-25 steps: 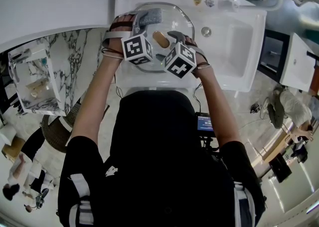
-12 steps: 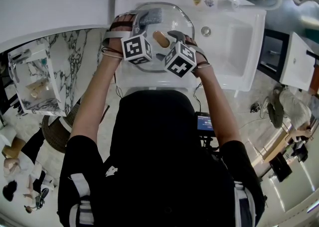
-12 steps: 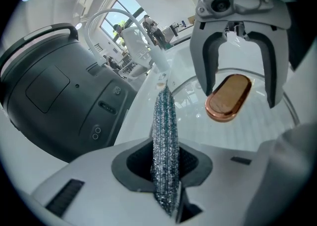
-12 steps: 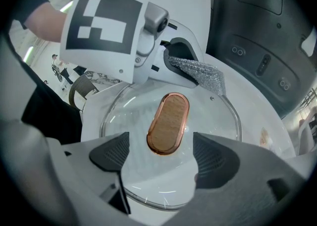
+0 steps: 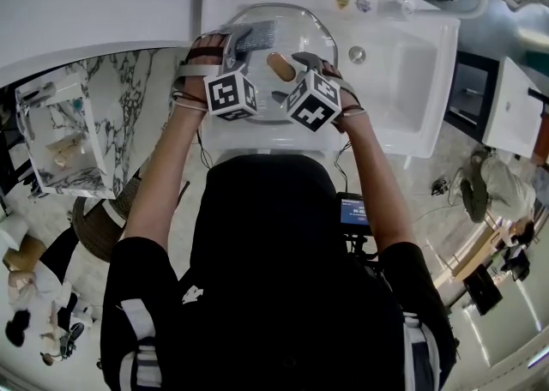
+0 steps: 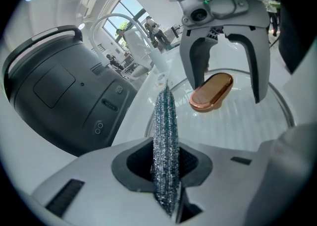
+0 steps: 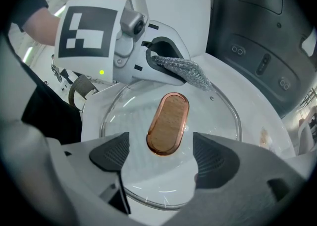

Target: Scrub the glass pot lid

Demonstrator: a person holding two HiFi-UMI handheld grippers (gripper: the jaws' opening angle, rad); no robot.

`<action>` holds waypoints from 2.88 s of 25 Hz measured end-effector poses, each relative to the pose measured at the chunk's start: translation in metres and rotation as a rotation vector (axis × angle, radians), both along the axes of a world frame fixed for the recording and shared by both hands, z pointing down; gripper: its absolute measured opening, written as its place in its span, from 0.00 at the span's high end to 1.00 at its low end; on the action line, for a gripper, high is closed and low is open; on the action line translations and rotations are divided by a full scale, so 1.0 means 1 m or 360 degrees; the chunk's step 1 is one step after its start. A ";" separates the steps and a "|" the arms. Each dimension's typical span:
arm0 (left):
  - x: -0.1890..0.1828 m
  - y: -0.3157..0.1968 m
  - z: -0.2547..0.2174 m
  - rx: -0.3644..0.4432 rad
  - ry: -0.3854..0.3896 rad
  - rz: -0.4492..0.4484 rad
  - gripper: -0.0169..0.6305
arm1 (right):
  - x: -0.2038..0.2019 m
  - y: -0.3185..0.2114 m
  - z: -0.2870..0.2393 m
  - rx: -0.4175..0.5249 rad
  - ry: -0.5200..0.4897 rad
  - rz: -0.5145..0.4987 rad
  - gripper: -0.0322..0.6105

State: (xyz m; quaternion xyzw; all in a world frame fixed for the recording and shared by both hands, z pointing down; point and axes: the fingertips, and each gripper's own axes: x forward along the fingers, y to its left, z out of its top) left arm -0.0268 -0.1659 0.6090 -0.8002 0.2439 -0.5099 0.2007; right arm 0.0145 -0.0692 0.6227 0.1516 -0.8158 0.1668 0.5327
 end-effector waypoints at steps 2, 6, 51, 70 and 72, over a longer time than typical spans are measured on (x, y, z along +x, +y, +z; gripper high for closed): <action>-0.003 0.004 0.000 0.0002 0.0000 -0.0008 0.86 | 0.000 0.000 0.000 0.0000 0.0001 -0.0001 0.37; -0.011 0.014 -0.005 -0.0009 0.0003 -0.0038 0.86 | 0.000 0.000 -0.001 -0.0001 0.0008 0.0002 0.37; -0.034 0.094 -0.001 -0.0220 0.0017 -0.0203 0.86 | 0.002 0.001 -0.001 0.0024 0.0072 0.0030 0.37; -0.025 0.117 -0.038 -0.0397 0.0194 -0.0286 0.86 | 0.020 0.023 -0.034 -0.0010 0.0135 0.0148 0.53; -0.022 0.112 -0.052 -0.0377 0.0232 -0.0294 0.86 | 0.022 0.018 -0.047 0.0058 0.0123 0.0171 0.56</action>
